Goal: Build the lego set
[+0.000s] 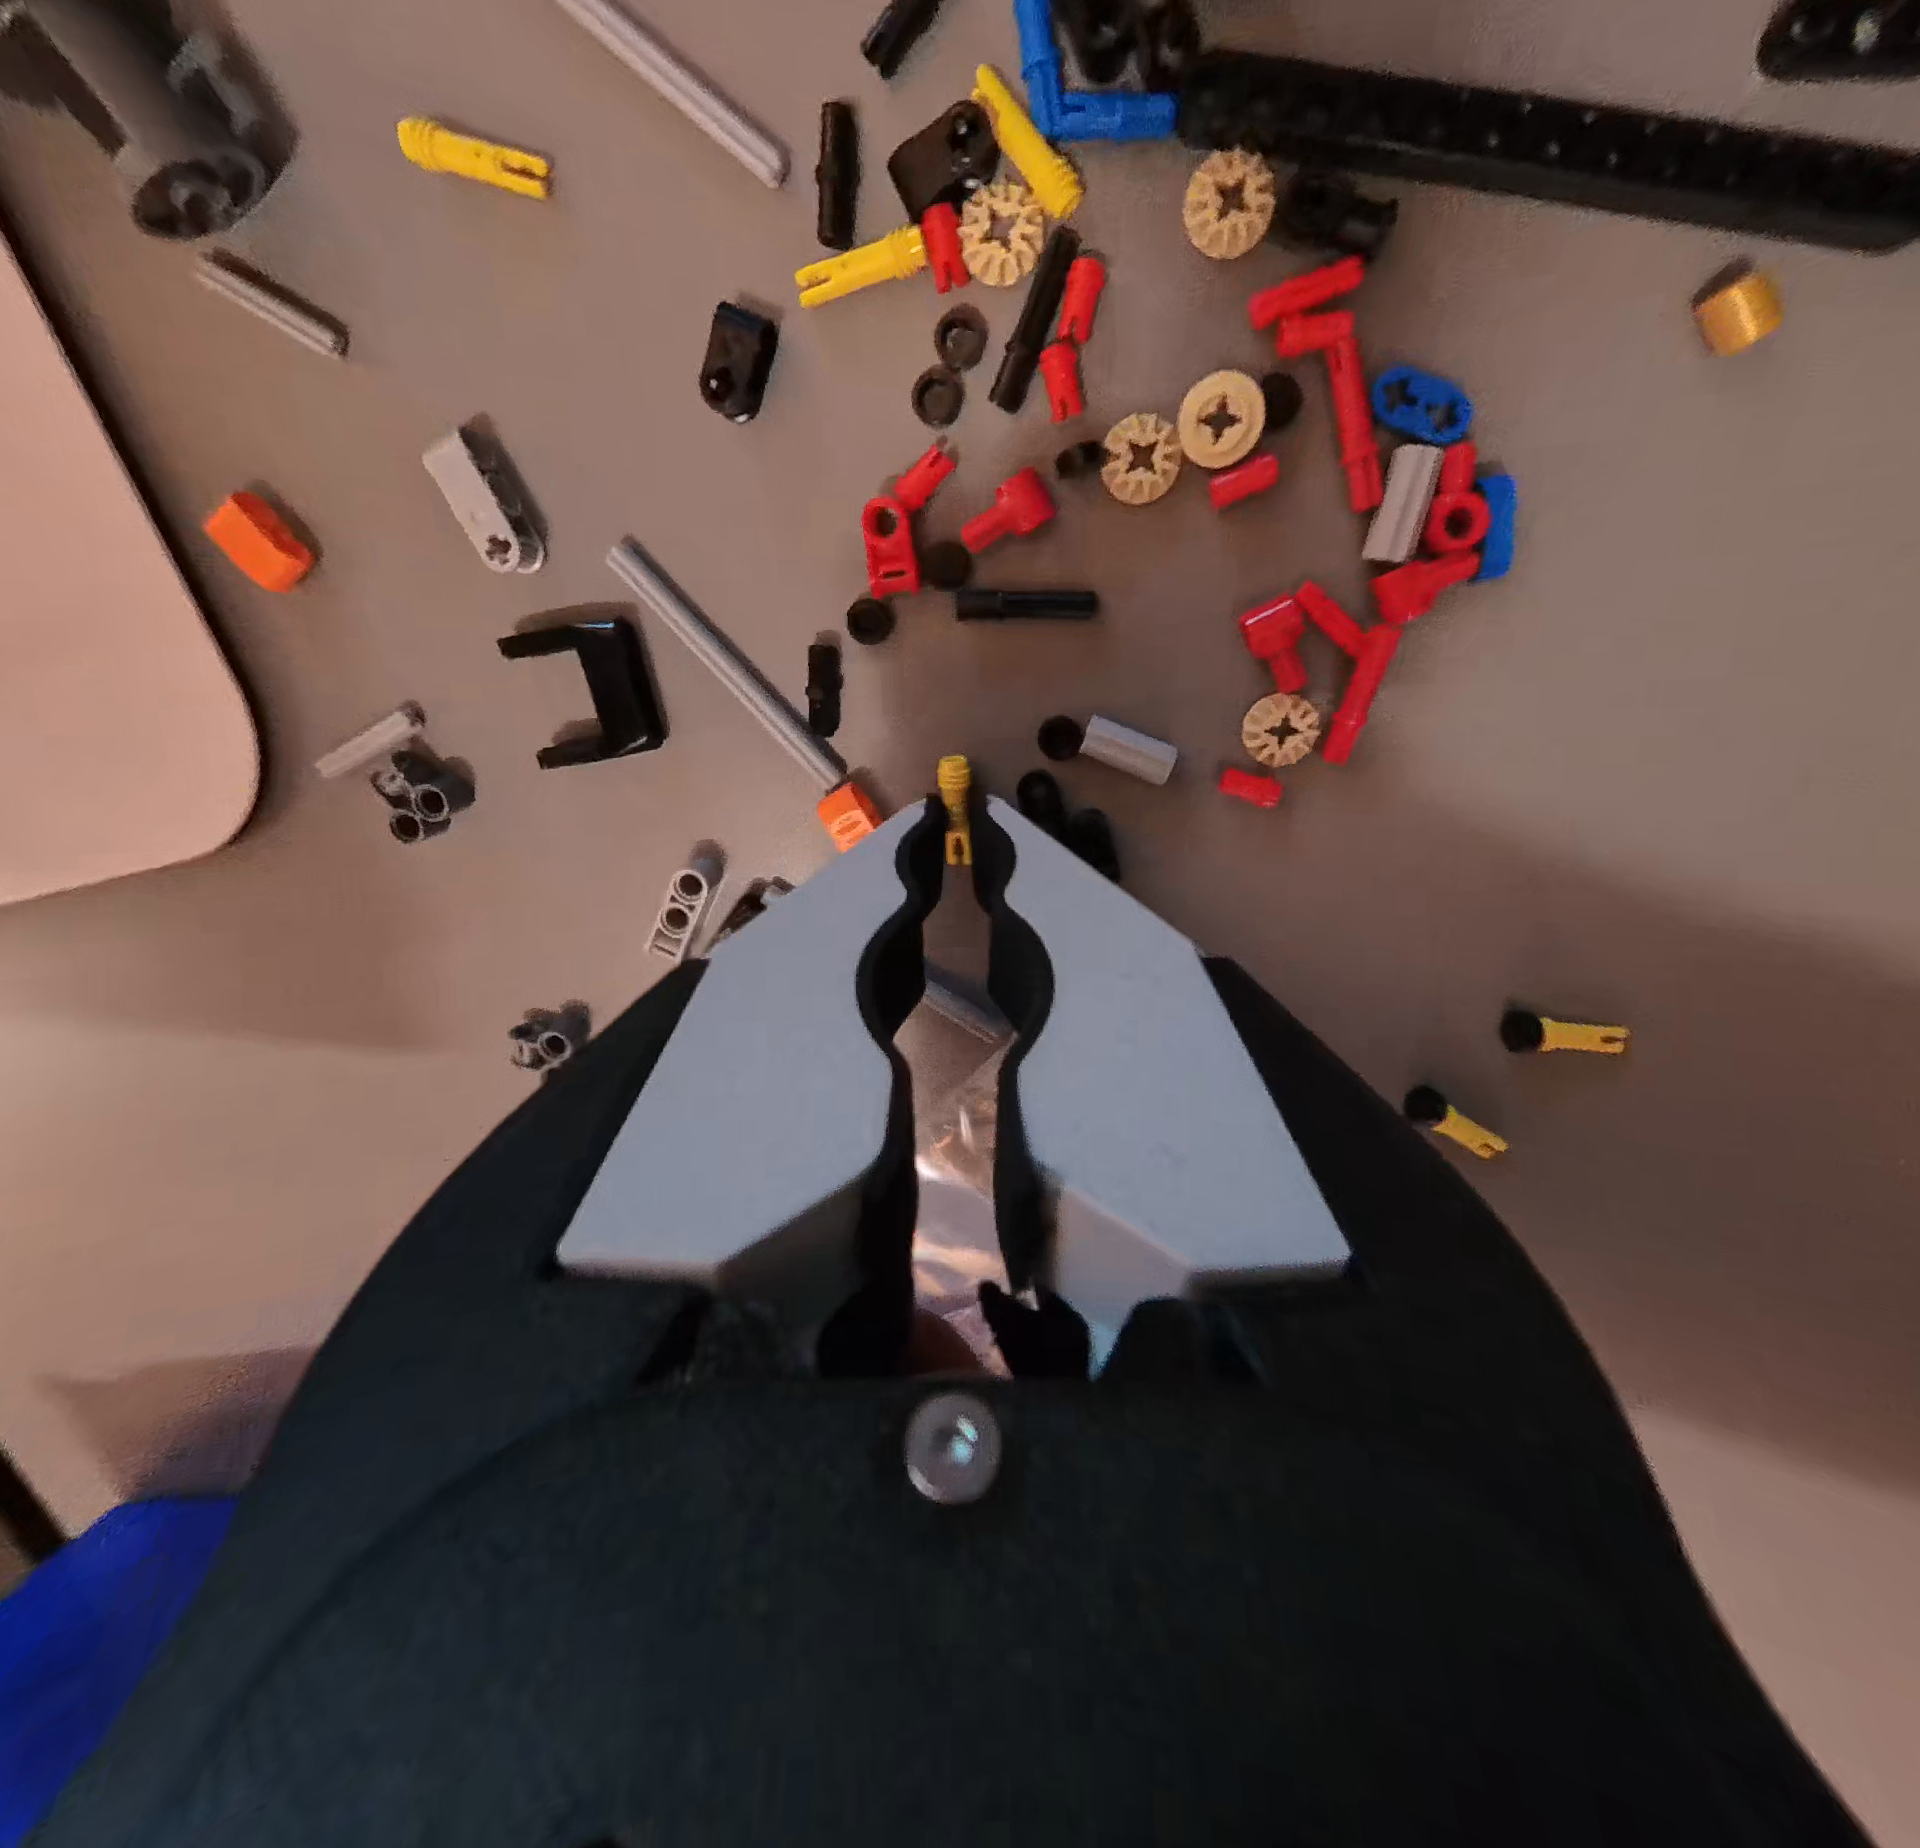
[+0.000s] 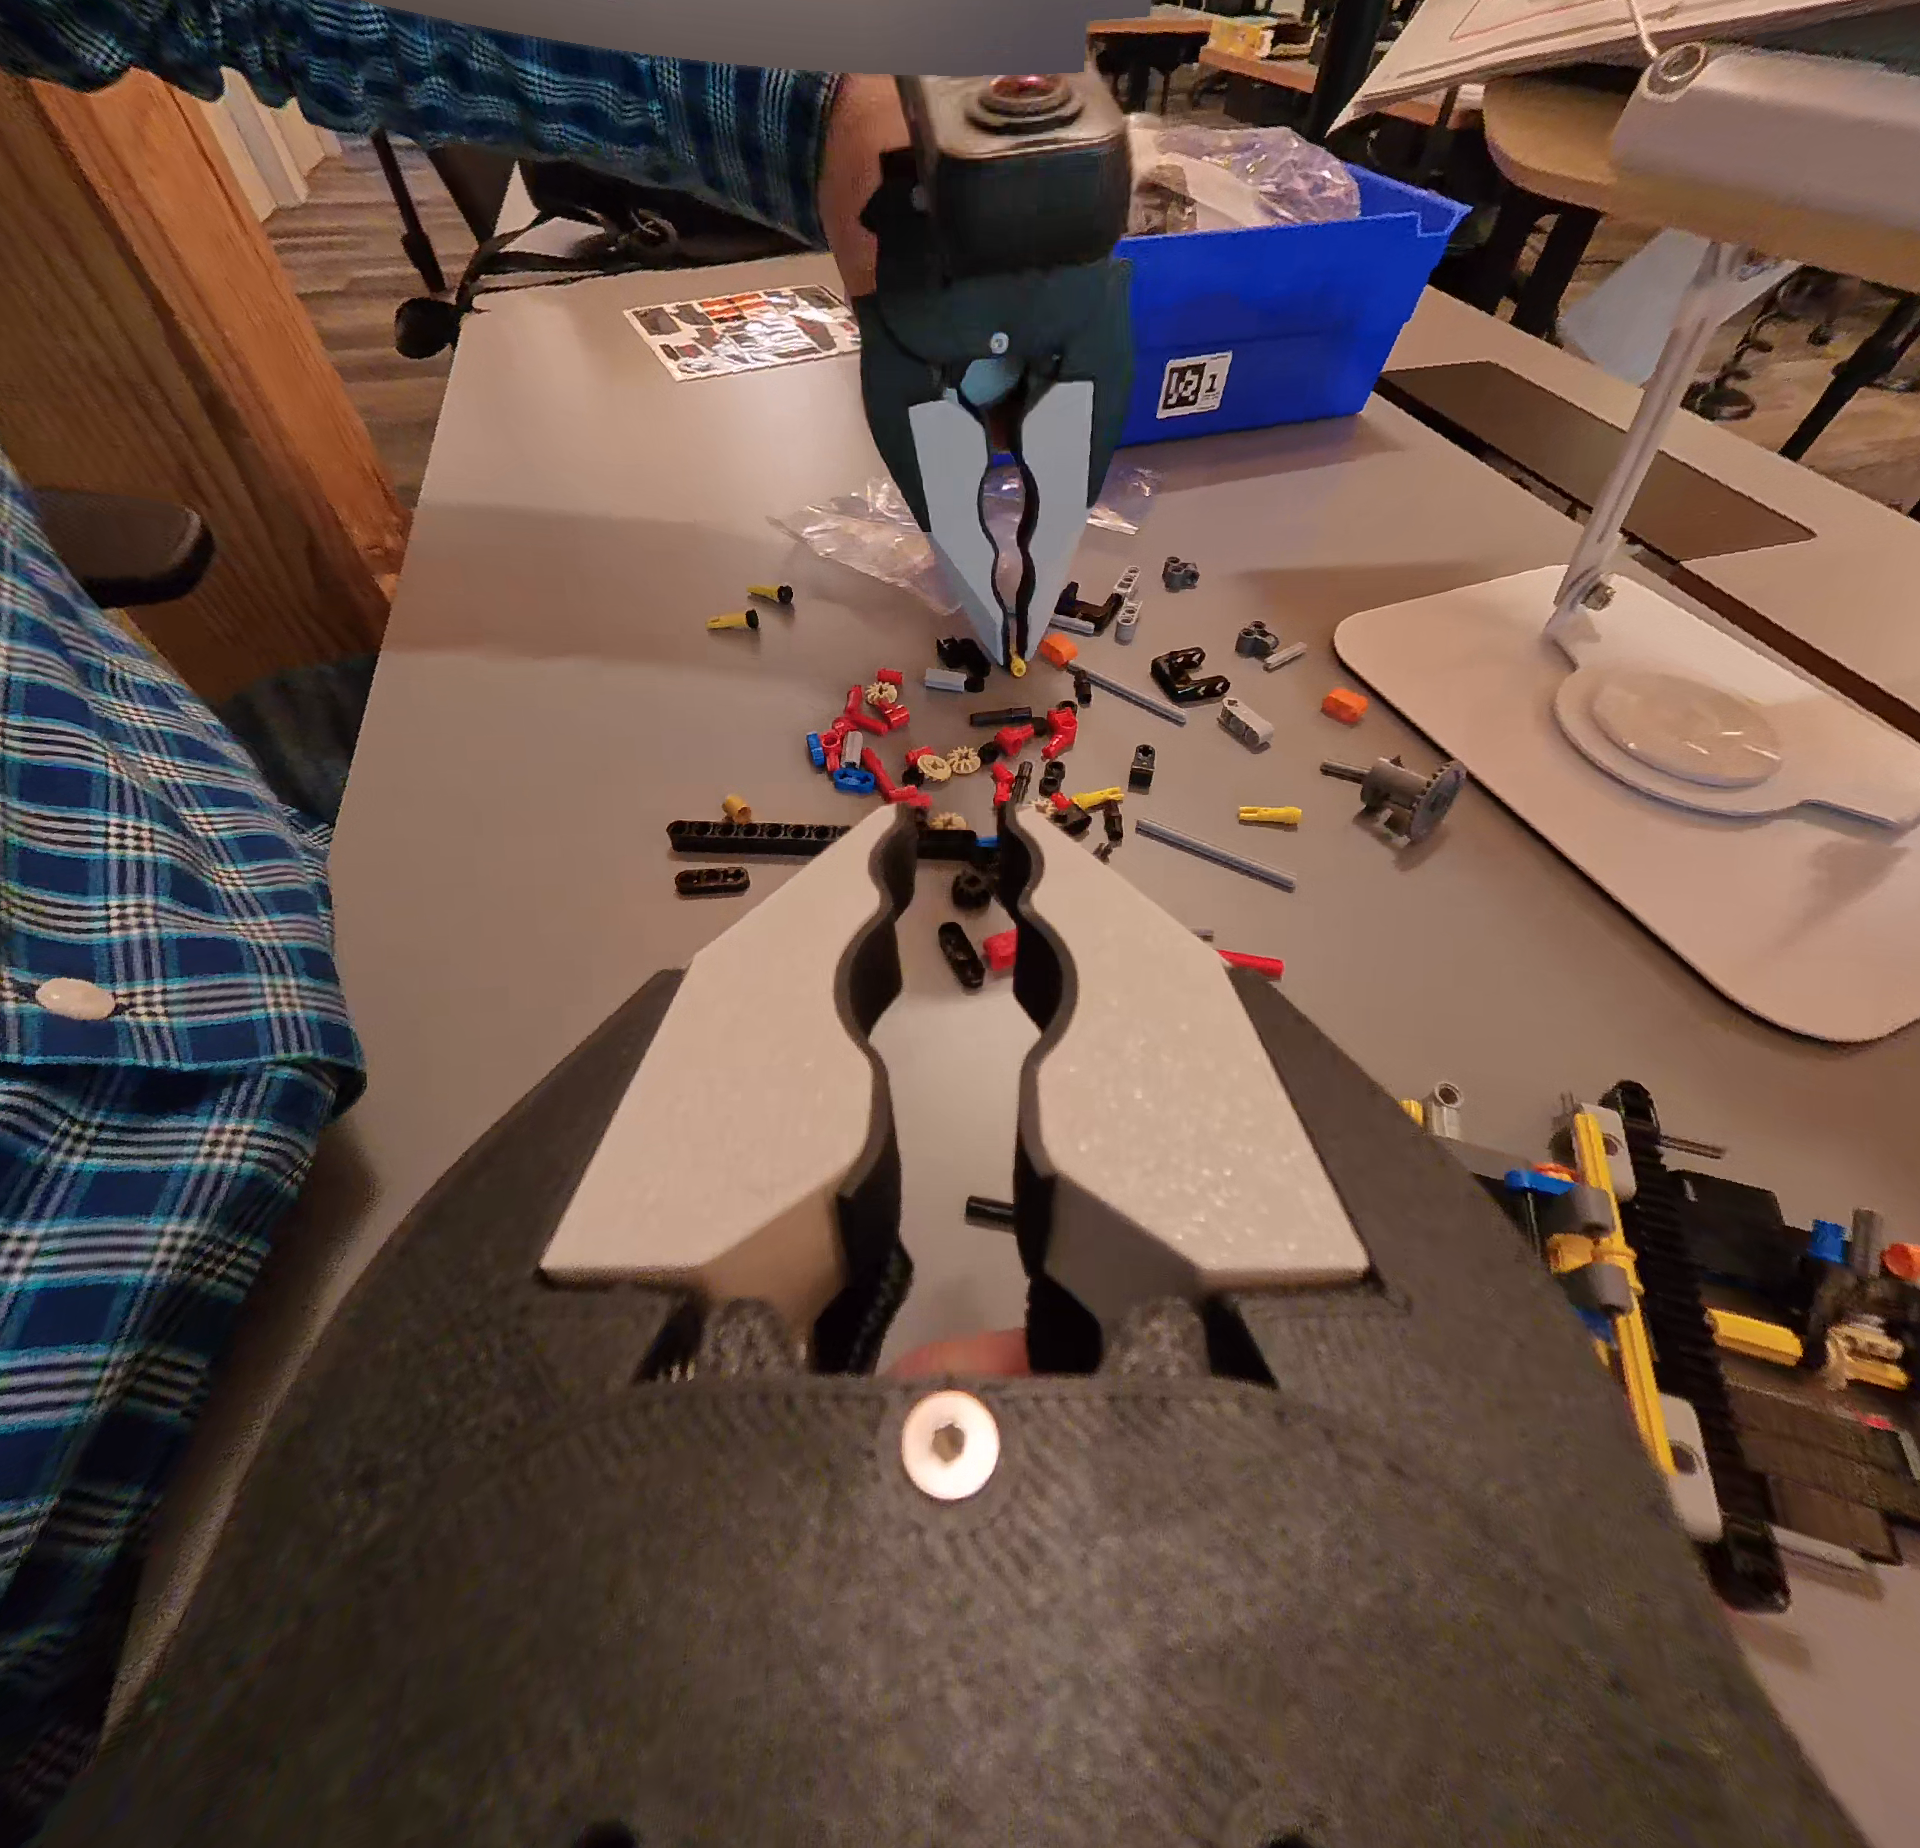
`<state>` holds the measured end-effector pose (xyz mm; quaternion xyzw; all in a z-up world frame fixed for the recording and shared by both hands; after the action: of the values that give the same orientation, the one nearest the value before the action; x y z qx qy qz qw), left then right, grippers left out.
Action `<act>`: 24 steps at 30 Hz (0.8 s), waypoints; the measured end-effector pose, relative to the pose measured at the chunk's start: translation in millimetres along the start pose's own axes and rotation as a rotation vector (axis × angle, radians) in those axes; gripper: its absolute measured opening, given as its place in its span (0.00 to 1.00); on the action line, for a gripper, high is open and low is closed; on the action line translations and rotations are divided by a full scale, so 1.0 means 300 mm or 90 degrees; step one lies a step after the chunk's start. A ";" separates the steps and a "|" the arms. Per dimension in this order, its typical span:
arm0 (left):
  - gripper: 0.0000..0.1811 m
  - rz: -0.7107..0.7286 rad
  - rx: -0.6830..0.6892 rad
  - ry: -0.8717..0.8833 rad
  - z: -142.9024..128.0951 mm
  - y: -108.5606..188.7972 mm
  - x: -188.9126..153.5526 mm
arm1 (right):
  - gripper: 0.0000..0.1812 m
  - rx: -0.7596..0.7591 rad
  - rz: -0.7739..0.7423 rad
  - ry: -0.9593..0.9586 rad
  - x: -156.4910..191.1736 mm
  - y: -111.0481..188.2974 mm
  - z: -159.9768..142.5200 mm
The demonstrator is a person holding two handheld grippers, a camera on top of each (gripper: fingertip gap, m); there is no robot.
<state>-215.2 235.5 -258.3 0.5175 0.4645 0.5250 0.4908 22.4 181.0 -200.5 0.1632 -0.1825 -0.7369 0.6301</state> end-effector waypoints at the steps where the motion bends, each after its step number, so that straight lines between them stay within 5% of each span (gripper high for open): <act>1: 0.01 -0.004 -0.008 0.012 -0.002 0.000 0.002 | 0.07 0.005 0.003 -0.001 -0.003 -0.005 0.004; 9: 0.01 0.065 -0.046 0.120 -0.014 0.001 -0.023 | 0.08 0.059 0.021 0.043 -0.027 -0.089 0.062; 13: 0.01 0.093 -0.099 0.205 -0.019 0.081 -0.062 | 0.08 0.069 0.031 0.064 -0.026 -0.116 0.092; 24: 0.01 0.134 -0.132 0.390 -0.030 0.116 -0.374 | 0.09 0.224 0.052 0.142 -0.084 -0.283 0.062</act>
<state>-227.3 120.8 -233.7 0.3278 0.4786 0.7484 0.3216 -56.4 218.8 -224.2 0.3440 -0.2438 -0.6448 0.6375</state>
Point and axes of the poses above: each gripper's, where its closed fingertips meet, y back along the fingers, z out of its top, x = y × z across the jaws, the point moved 6 cm from there along y, back along the fingers, and after that the axes turned 11 degrees about x, right-handed, at the moved point
